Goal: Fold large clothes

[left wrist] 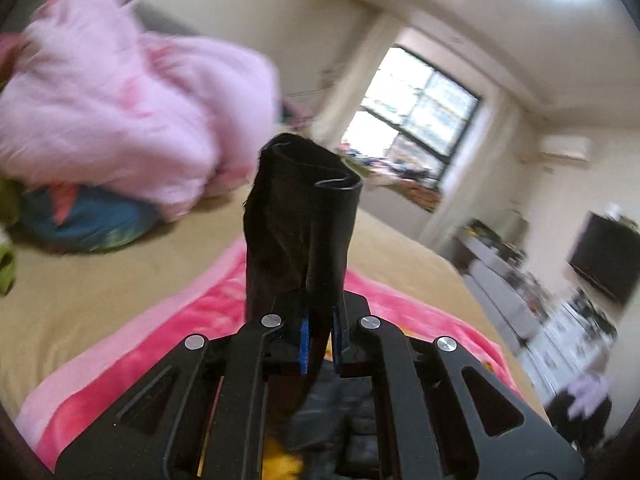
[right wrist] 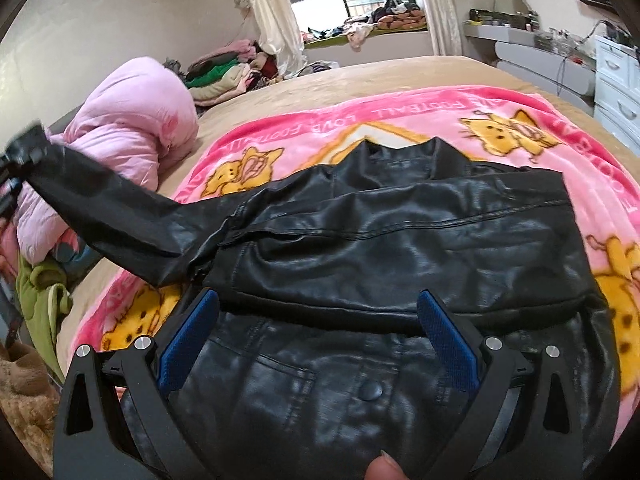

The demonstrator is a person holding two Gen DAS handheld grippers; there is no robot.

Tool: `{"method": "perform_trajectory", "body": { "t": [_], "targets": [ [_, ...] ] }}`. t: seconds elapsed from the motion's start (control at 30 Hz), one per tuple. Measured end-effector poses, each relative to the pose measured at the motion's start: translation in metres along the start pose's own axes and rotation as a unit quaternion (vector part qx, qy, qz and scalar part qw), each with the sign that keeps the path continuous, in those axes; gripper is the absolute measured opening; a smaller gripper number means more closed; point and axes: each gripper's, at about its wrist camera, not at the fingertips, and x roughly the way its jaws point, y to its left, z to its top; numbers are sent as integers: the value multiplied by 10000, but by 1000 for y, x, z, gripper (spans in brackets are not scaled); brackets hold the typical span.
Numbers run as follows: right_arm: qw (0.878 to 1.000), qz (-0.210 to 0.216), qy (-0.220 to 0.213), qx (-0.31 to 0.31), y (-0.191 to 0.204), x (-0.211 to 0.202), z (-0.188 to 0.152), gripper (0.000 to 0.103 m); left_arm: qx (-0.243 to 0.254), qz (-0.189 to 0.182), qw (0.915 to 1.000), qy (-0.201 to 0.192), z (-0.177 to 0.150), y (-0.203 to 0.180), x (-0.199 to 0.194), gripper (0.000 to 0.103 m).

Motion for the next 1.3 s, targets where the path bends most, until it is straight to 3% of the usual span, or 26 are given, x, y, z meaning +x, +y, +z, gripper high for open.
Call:
{"method": "perform_trajectory", "body": {
  "t": [0.13,0.37,0.6,0.8,1.03,1.13,1.2,1.3],
  "targets": [
    [9998,-96,-100,141,-16,-13,-2,99,542,-694,9961,102,-11,-58,1,2],
    [9979,-319,-290,484,-50,-33,-4,98,1150,-1625,9782,596,-49,-118,15,2],
    [9927,-617,-380,967,-90,-47,-7,98,1586,-1966,9609,1131,-94,-142,34,2],
    [9846,-841,-406,1481,-124,-58,-9,99,2029,-2224,9350,1876,-152,-173,58,2],
    [9715,-938,-467,2127,-162,-68,-16,99,2663,-2037,9044,2640,-224,-187,91,3],
    [9682,-967,-458,2262,-169,-70,-20,99,3111,-1972,8846,2861,-248,-196,92,12],
    [9669,-945,-457,2327,-174,-70,-21,99,3256,-1855,8740,3094,-266,-196,97,48],
    [9658,-893,-449,2393,-176,-70,-22,99,3424,-1767,8616,3303,-284,-196,98,57]
  ]
}}
